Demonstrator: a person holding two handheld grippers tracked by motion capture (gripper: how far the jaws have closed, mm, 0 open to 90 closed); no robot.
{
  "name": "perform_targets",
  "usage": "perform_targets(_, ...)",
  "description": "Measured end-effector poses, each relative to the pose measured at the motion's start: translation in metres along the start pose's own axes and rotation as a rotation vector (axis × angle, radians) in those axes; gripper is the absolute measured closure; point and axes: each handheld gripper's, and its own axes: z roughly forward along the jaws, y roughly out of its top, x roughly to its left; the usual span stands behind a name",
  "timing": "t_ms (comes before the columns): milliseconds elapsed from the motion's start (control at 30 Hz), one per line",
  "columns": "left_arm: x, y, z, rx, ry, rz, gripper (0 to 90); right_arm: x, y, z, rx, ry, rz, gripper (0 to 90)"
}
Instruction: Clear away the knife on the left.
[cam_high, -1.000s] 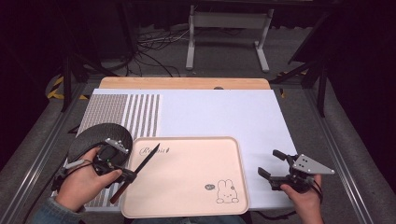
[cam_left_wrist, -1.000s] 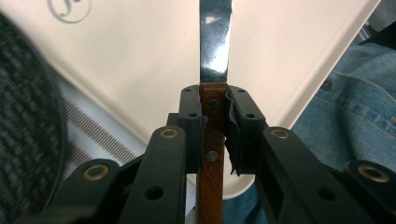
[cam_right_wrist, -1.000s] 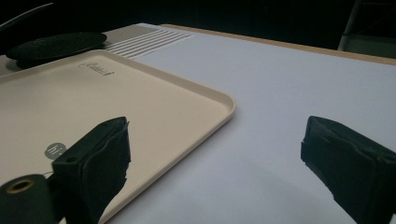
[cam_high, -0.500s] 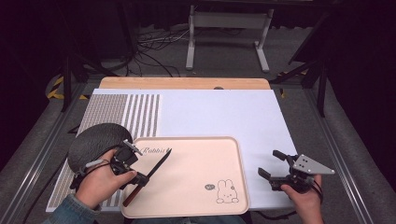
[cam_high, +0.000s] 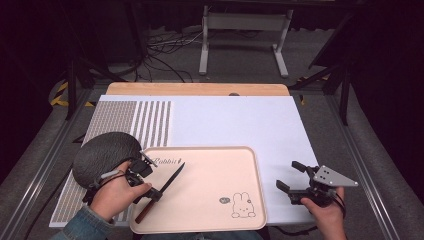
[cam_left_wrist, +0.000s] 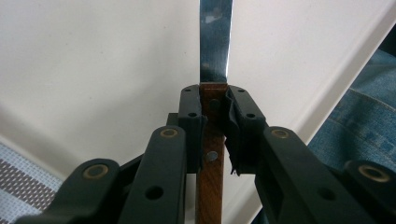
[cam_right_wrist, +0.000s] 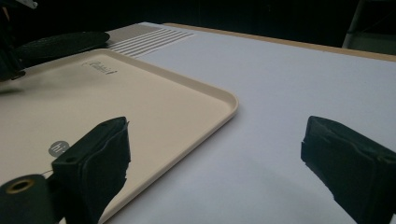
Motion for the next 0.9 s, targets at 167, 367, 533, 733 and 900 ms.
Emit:
perform_targets(167, 0.001, 0.001, 0.004, 0.011, 0.001, -0.018, 78.1, 0.000, 0.000, 0.000, 0.000, -0.001, 0.002, 8.6)
perform_targets(367, 0.002, 0.002, 0.008, 0.023, -0.001, -0.025, 78.1, -0.001, 0.000, 0.000, -0.003, 0.001, 0.006, 8.6)
perform_targets(533, 0.004, 0.002, 0.011, 0.031, 0.000, -0.026, 78.0, -0.001, 0.000, 0.000, -0.004, 0.002, 0.004, 8.6)
perform_targets(733, 0.004, 0.002, 0.013, 0.033, -0.002, -0.033, 78.0, 0.000, 0.000, 0.000, -0.003, 0.003, 0.002, 8.6)
perform_targets(900, 0.005, 0.002, 0.014, 0.035, 0.006, -0.034, 77.9, -0.001, 0.000, 0.000, -0.007, 0.004, 0.006, 8.6)
